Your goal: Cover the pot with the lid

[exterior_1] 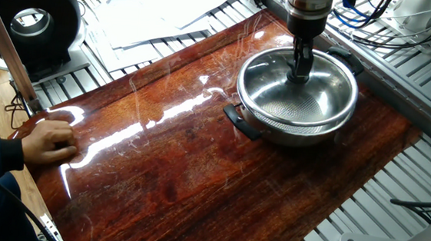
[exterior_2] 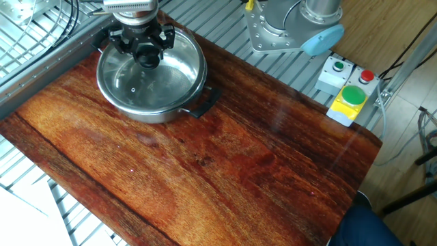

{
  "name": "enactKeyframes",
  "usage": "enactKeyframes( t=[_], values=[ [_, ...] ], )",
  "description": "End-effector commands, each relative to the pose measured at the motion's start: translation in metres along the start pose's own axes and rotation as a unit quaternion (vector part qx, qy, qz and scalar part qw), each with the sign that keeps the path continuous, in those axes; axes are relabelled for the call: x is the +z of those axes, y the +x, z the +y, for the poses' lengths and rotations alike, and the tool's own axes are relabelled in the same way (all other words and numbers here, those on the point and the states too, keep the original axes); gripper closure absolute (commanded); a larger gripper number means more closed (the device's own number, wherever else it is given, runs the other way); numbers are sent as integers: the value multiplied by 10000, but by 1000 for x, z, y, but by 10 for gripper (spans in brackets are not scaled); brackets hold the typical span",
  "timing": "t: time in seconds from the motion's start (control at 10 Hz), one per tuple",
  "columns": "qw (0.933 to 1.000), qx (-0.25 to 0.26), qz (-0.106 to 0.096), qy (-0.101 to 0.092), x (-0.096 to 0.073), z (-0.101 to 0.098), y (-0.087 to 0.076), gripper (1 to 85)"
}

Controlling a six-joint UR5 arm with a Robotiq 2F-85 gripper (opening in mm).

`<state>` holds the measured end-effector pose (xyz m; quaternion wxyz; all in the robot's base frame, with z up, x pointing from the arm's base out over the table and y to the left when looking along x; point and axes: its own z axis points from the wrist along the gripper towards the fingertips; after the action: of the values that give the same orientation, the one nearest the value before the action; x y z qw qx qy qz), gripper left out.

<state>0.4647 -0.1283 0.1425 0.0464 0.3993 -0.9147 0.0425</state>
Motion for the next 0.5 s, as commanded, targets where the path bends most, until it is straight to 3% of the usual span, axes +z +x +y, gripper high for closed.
enactKeyframes(
  t=[0.0,0.2,0.4],
  values=[
    [9997,105,-203,72,-1,-4,-8,843],
    [9995,113,-250,133,-1,-7,-9,843],
    [9993,164,-334,74,-1,-5,-13,843]
  ],
)
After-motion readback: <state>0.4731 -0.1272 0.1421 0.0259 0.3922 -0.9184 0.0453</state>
